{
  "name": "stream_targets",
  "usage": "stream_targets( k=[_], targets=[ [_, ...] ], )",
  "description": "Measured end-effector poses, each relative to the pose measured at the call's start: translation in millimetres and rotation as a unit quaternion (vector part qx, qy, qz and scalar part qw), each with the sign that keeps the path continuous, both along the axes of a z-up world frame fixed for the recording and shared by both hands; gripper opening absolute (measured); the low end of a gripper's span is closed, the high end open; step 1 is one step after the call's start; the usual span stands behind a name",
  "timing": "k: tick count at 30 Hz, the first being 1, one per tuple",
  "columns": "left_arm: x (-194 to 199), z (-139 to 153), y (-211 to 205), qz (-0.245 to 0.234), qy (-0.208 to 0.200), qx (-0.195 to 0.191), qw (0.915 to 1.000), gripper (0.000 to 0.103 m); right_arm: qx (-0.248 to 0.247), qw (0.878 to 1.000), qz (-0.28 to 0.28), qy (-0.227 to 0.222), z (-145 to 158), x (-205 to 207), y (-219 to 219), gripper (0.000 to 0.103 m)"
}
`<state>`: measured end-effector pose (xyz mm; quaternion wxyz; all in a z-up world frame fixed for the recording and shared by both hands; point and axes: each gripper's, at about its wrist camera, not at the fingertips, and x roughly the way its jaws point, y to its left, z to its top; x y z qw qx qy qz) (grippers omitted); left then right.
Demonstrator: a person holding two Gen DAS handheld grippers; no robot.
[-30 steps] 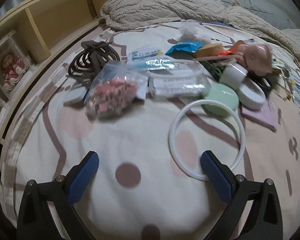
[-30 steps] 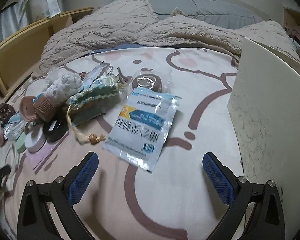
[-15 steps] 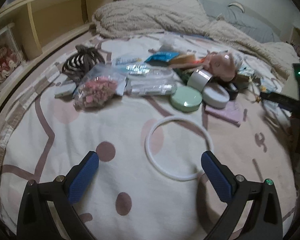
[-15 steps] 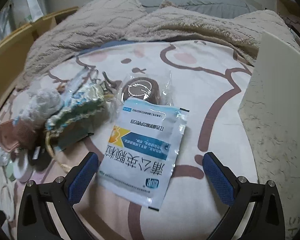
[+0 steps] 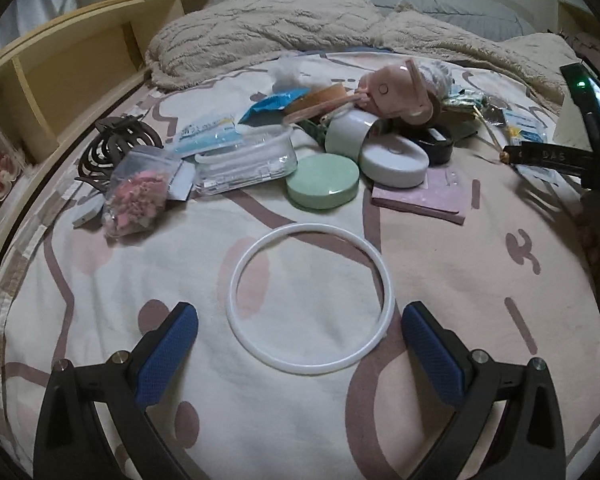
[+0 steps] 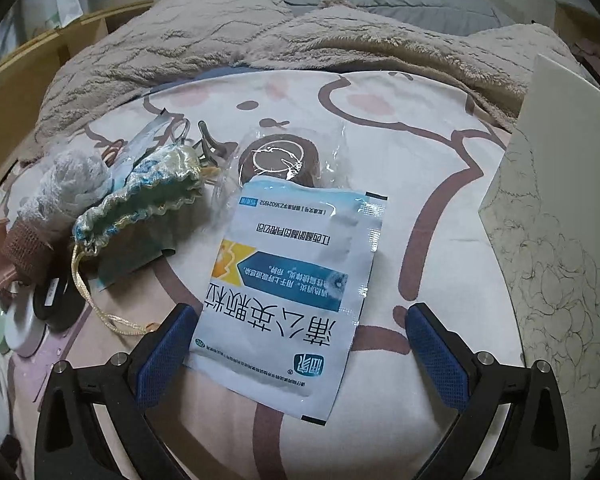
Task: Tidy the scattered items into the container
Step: 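Move the left tool over the white ring while the right tool approaches the medicine sachet, then lower the right gripper around the white medicine sachet and close it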
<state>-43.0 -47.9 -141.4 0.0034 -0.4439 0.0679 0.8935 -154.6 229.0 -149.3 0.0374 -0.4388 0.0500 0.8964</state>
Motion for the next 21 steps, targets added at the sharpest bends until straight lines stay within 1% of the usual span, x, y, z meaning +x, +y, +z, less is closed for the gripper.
stream_targets(
  k=[3, 5, 6, 8, 10, 15, 21],
  targets=[
    [-1.3, -3.1, -1.3, 0.001, -0.007, 0.006, 1.0, 0.103, -0.008, 1.0, -0.001, 0.007, 0.8, 1.7, 1.7, 0.102],
    [-2.1, -4.6, -1.1, 0.003, -0.012, 0.008, 0.9999, 0.103, -0.005, 1.0, -0.008, 0.013, 2.1, 3.7, 2.3, 0.093],
    [-2.2, -4.9, -0.7, 0.004, -0.013, 0.008, 0.9999, 0.103, -0.003, 1.0, -0.011, 0.017, 3.0, 5.3, 2.6, 0.091],
    [-2.0, -5.7, -0.1, 0.004, -0.013, 0.007, 0.9999, 0.103, 0.0, 1.0, -0.017, 0.023, 4.5, 7.8, 3.3, 0.076],
    [-2.6, -6.4, -0.6, 0.004, -0.015, 0.01, 0.9998, 0.103, 0.002, 0.999, -0.021, 0.029, 6.0, 10.6, 3.9, 0.067],
    [-3.3, -6.6, -1.2, 0.004, -0.016, 0.014, 0.9998, 0.103, 0.006, 1.0, -0.009, 0.029, 6.2, 16.8, 0.5, 0.065],
    [-3.8, -6.5, -1.7, 0.004, -0.017, 0.016, 0.9997, 0.103, 0.031, 0.999, 0.019, 0.02, 6.4, 39.5, -12.9, 0.065]
  ],
)
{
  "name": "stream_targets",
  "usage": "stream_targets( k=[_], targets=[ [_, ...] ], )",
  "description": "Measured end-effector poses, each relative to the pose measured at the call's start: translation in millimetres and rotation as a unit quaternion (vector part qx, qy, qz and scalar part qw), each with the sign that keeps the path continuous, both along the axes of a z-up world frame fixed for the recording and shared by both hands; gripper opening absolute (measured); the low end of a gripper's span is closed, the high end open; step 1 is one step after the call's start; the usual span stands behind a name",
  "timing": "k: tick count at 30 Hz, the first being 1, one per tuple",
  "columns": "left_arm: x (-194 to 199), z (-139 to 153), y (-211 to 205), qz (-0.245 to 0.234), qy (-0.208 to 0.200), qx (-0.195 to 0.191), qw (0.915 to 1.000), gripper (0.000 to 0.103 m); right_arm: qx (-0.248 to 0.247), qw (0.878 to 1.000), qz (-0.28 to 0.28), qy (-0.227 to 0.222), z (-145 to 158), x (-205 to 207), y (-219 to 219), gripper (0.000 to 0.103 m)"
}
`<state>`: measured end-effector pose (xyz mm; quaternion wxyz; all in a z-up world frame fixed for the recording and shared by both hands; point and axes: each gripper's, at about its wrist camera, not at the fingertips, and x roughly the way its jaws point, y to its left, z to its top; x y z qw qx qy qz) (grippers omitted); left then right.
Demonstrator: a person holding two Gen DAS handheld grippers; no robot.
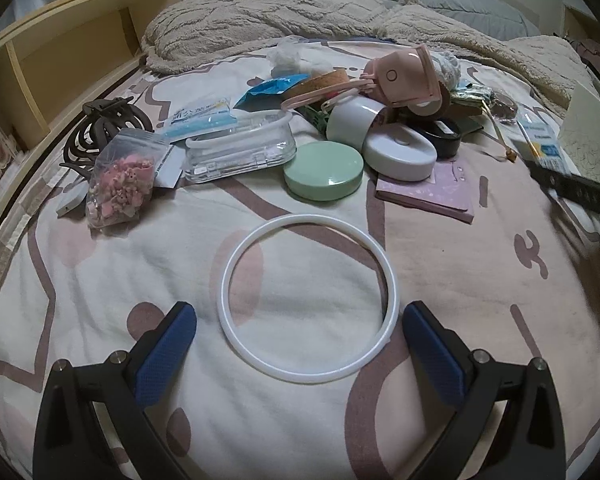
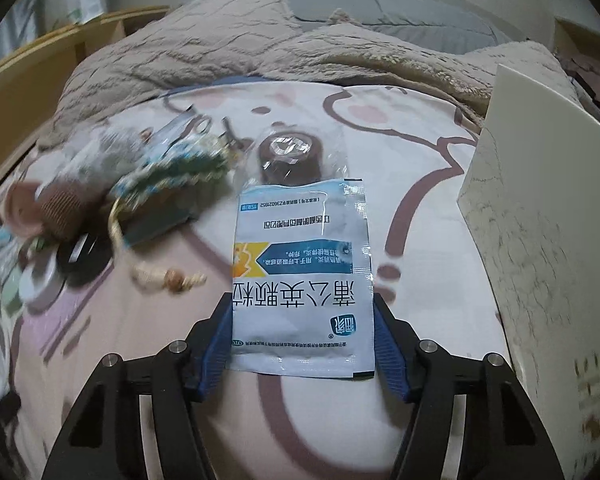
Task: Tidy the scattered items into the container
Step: 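Lower the right gripper around the white medicine sachet and close it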
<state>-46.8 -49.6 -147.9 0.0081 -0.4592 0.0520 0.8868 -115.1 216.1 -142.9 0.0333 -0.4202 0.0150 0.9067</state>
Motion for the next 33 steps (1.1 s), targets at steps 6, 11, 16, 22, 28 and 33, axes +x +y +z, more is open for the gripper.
stream_targets(
  k=[6, 11, 16, 22, 28, 33],
  targets=[
    [0.2, 0.3, -1.9, 0.001, -0.001, 0.012, 0.9999, 0.103, 0.034, 0.999, 0.015, -0.015, -0.7, 23.5, -12.8, 0.065],
    [0.2, 0.3, -2.8, 0.001, 0.001, 0.017, 0.9999, 0.103, 0.036, 0.999, 0.023, -0.021, -0.2, 44.1, -17.8, 0.065],
    [-0.8, 1.4, -2.8, 0.001, 0.003, 0.017, 0.9998, 0.103, 0.036, 0.998, 0.045, -0.032, 1.4, 68.8, -27.1, 0.065],
    [-4.0, 2.4, -2.4, 0.002, 0.003, 0.016, 0.9999, 0.103, 0.028, 0.996, 0.077, -0.042, 3.2, 98.2, -39.0, 0.065],
    [-8.5, 4.0, -2.9, 0.004, 0.0, 0.024, 0.9997, 0.103, 0.008, 0.994, 0.096, -0.048, 5.1, 116.3, -45.9, 0.066],
    [-13.4, 5.0, -3.9, 0.007, 0.001, 0.026, 0.9996, 0.103, 0.002, 0.994, 0.096, -0.043, 4.5, 113.9, -46.4, 0.068]
  ],
)
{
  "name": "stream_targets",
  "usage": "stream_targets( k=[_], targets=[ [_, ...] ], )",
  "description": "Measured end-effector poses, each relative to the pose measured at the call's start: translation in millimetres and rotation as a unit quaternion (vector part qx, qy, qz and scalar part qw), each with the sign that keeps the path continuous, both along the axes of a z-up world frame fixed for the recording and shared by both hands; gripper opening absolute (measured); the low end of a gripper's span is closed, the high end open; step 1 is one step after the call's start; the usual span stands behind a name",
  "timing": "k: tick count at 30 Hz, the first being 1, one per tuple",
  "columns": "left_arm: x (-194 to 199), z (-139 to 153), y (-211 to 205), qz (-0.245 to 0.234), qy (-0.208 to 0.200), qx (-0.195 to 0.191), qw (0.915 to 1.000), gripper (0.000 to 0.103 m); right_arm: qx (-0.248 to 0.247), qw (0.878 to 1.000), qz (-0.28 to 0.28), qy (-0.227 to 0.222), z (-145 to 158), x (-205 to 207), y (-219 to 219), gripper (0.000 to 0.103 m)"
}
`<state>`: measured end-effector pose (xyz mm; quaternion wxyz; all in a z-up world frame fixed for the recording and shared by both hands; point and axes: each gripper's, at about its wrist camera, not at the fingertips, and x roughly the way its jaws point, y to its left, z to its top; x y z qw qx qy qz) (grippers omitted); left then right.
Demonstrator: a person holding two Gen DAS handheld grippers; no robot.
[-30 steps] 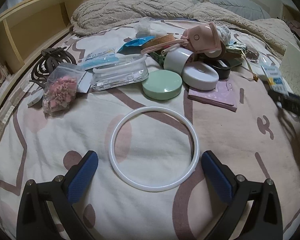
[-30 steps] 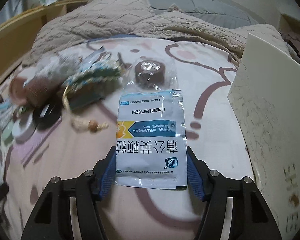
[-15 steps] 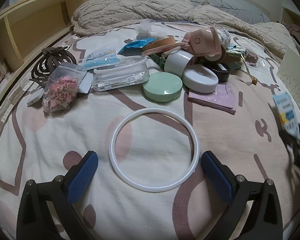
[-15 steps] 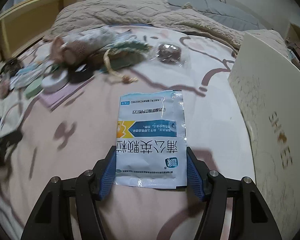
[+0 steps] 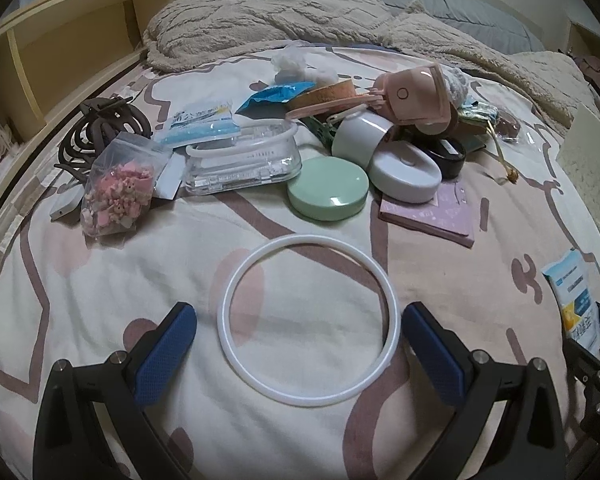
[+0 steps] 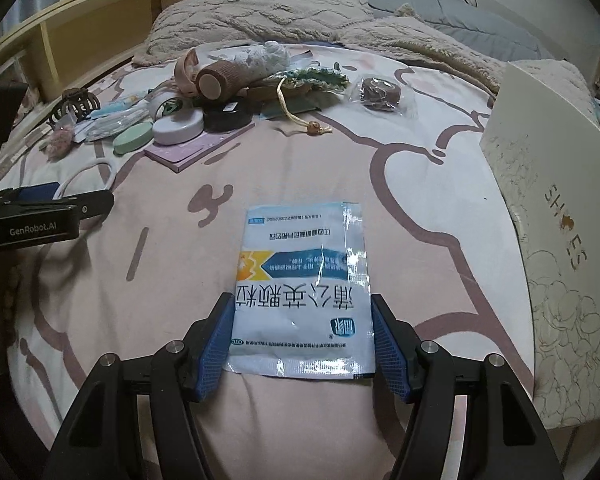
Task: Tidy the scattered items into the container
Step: 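Lower the right gripper around the white medicine sachet and close it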
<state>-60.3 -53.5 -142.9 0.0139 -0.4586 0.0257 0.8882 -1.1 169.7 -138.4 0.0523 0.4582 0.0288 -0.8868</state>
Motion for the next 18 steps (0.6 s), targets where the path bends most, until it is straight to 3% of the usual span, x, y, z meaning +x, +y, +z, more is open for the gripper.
stream_targets(
  k=[5, 15, 18],
  targets=[
    [-1.6, 0.1, 0.0, 0.004, 0.005, -0.002, 1.0, 0.103, -0.015, 1.0, -0.007, 0.002, -2.4, -6.5, 3.4, 0.079],
    [0.5, 1.1, -1.1, 0.004, 0.011, -0.001, 0.9999, 0.103, -0.027, 1.0, -0.006, 0.009, -2.6, -14.7, 4.7, 0.08],
    [1.8, 2.2, -1.8, 0.005, 0.015, 0.0, 0.9999, 0.097, -0.026, 1.0, -0.005, 0.011, -1.7, -13.8, 3.9, 0.075]
  ],
)
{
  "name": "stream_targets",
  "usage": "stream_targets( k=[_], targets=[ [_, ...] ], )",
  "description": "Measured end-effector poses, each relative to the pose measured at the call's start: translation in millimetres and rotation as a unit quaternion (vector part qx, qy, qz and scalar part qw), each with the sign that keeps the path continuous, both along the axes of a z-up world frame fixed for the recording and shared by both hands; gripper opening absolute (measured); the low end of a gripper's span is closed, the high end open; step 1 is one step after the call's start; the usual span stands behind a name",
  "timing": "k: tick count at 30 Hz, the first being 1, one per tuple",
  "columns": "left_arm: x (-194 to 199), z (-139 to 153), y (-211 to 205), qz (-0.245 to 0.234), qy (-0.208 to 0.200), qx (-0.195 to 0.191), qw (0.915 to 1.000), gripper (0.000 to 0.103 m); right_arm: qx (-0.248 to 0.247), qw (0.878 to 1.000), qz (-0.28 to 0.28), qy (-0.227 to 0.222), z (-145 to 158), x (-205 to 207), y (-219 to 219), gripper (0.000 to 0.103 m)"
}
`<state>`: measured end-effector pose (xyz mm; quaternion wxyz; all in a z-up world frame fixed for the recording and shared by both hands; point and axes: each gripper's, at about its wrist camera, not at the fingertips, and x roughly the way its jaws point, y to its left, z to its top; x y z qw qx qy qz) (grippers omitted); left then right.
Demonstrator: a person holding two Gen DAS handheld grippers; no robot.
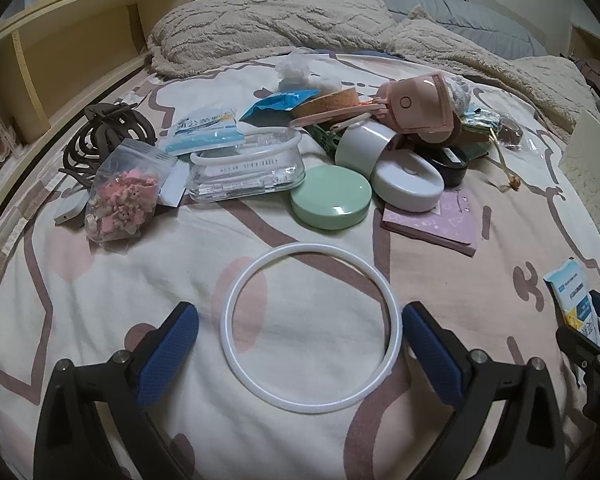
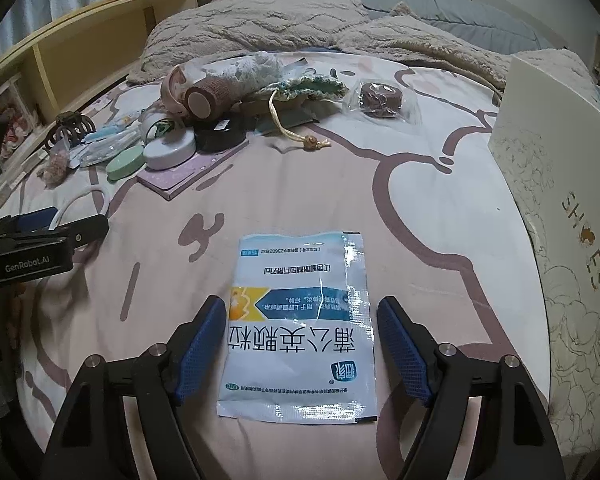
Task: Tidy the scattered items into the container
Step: 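Lower the right gripper around the white medicine sachet and close it, then close the left gripper on the white ring while the right gripper lifts the sachet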
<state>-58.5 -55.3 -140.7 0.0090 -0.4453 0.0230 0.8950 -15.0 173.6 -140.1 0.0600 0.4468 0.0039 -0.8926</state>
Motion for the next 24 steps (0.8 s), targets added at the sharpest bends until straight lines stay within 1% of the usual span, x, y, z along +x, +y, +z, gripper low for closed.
stream_targets(
  k=[1, 3, 8, 14, 21, 24],
  targets=[
    [0.5, 0.6, -0.3, 0.0, 0.002, 0.001, 1.0, 0.096, 0.002, 1.0, 0.0, 0.002, 0.6, 0.5, -0.4, 0.071],
    [1.6, 1.6, -0.6, -0.001, 0.004, 0.002, 1.0, 0.092, 0.003, 1.0, 0.002, 0.003, 1.2, 0.7, -1.2, 0.068],
    [4.0, 3.0, 1.8, -0.008, 0.011, -0.002, 0.9999, 0.085, 0.001, 1.0, 0.003, 0.003, 0.9, 0.1, -0.7, 0.067],
    [5.2, 4.8, 1.7, -0.009, 0.017, 0.0, 0.9998, 0.085, 0.001, 1.0, 0.003, 0.004, 1.6, 0.1, -0.5, 0.067],
    [11.3, 12.7, 0.8, -0.008, 0.034, 0.006, 0.9994, 0.085, 0.0, 1.0, 0.001, 0.003, 2.2, 0.0, -0.7, 0.065],
    [13.5, 15.3, 0.6, -0.01, 0.033, 0.016, 0.9993, 0.085, -0.007, 1.0, 0.002, 0.006, 5.1, 1.5, -0.7, 0.06]
  ],
)
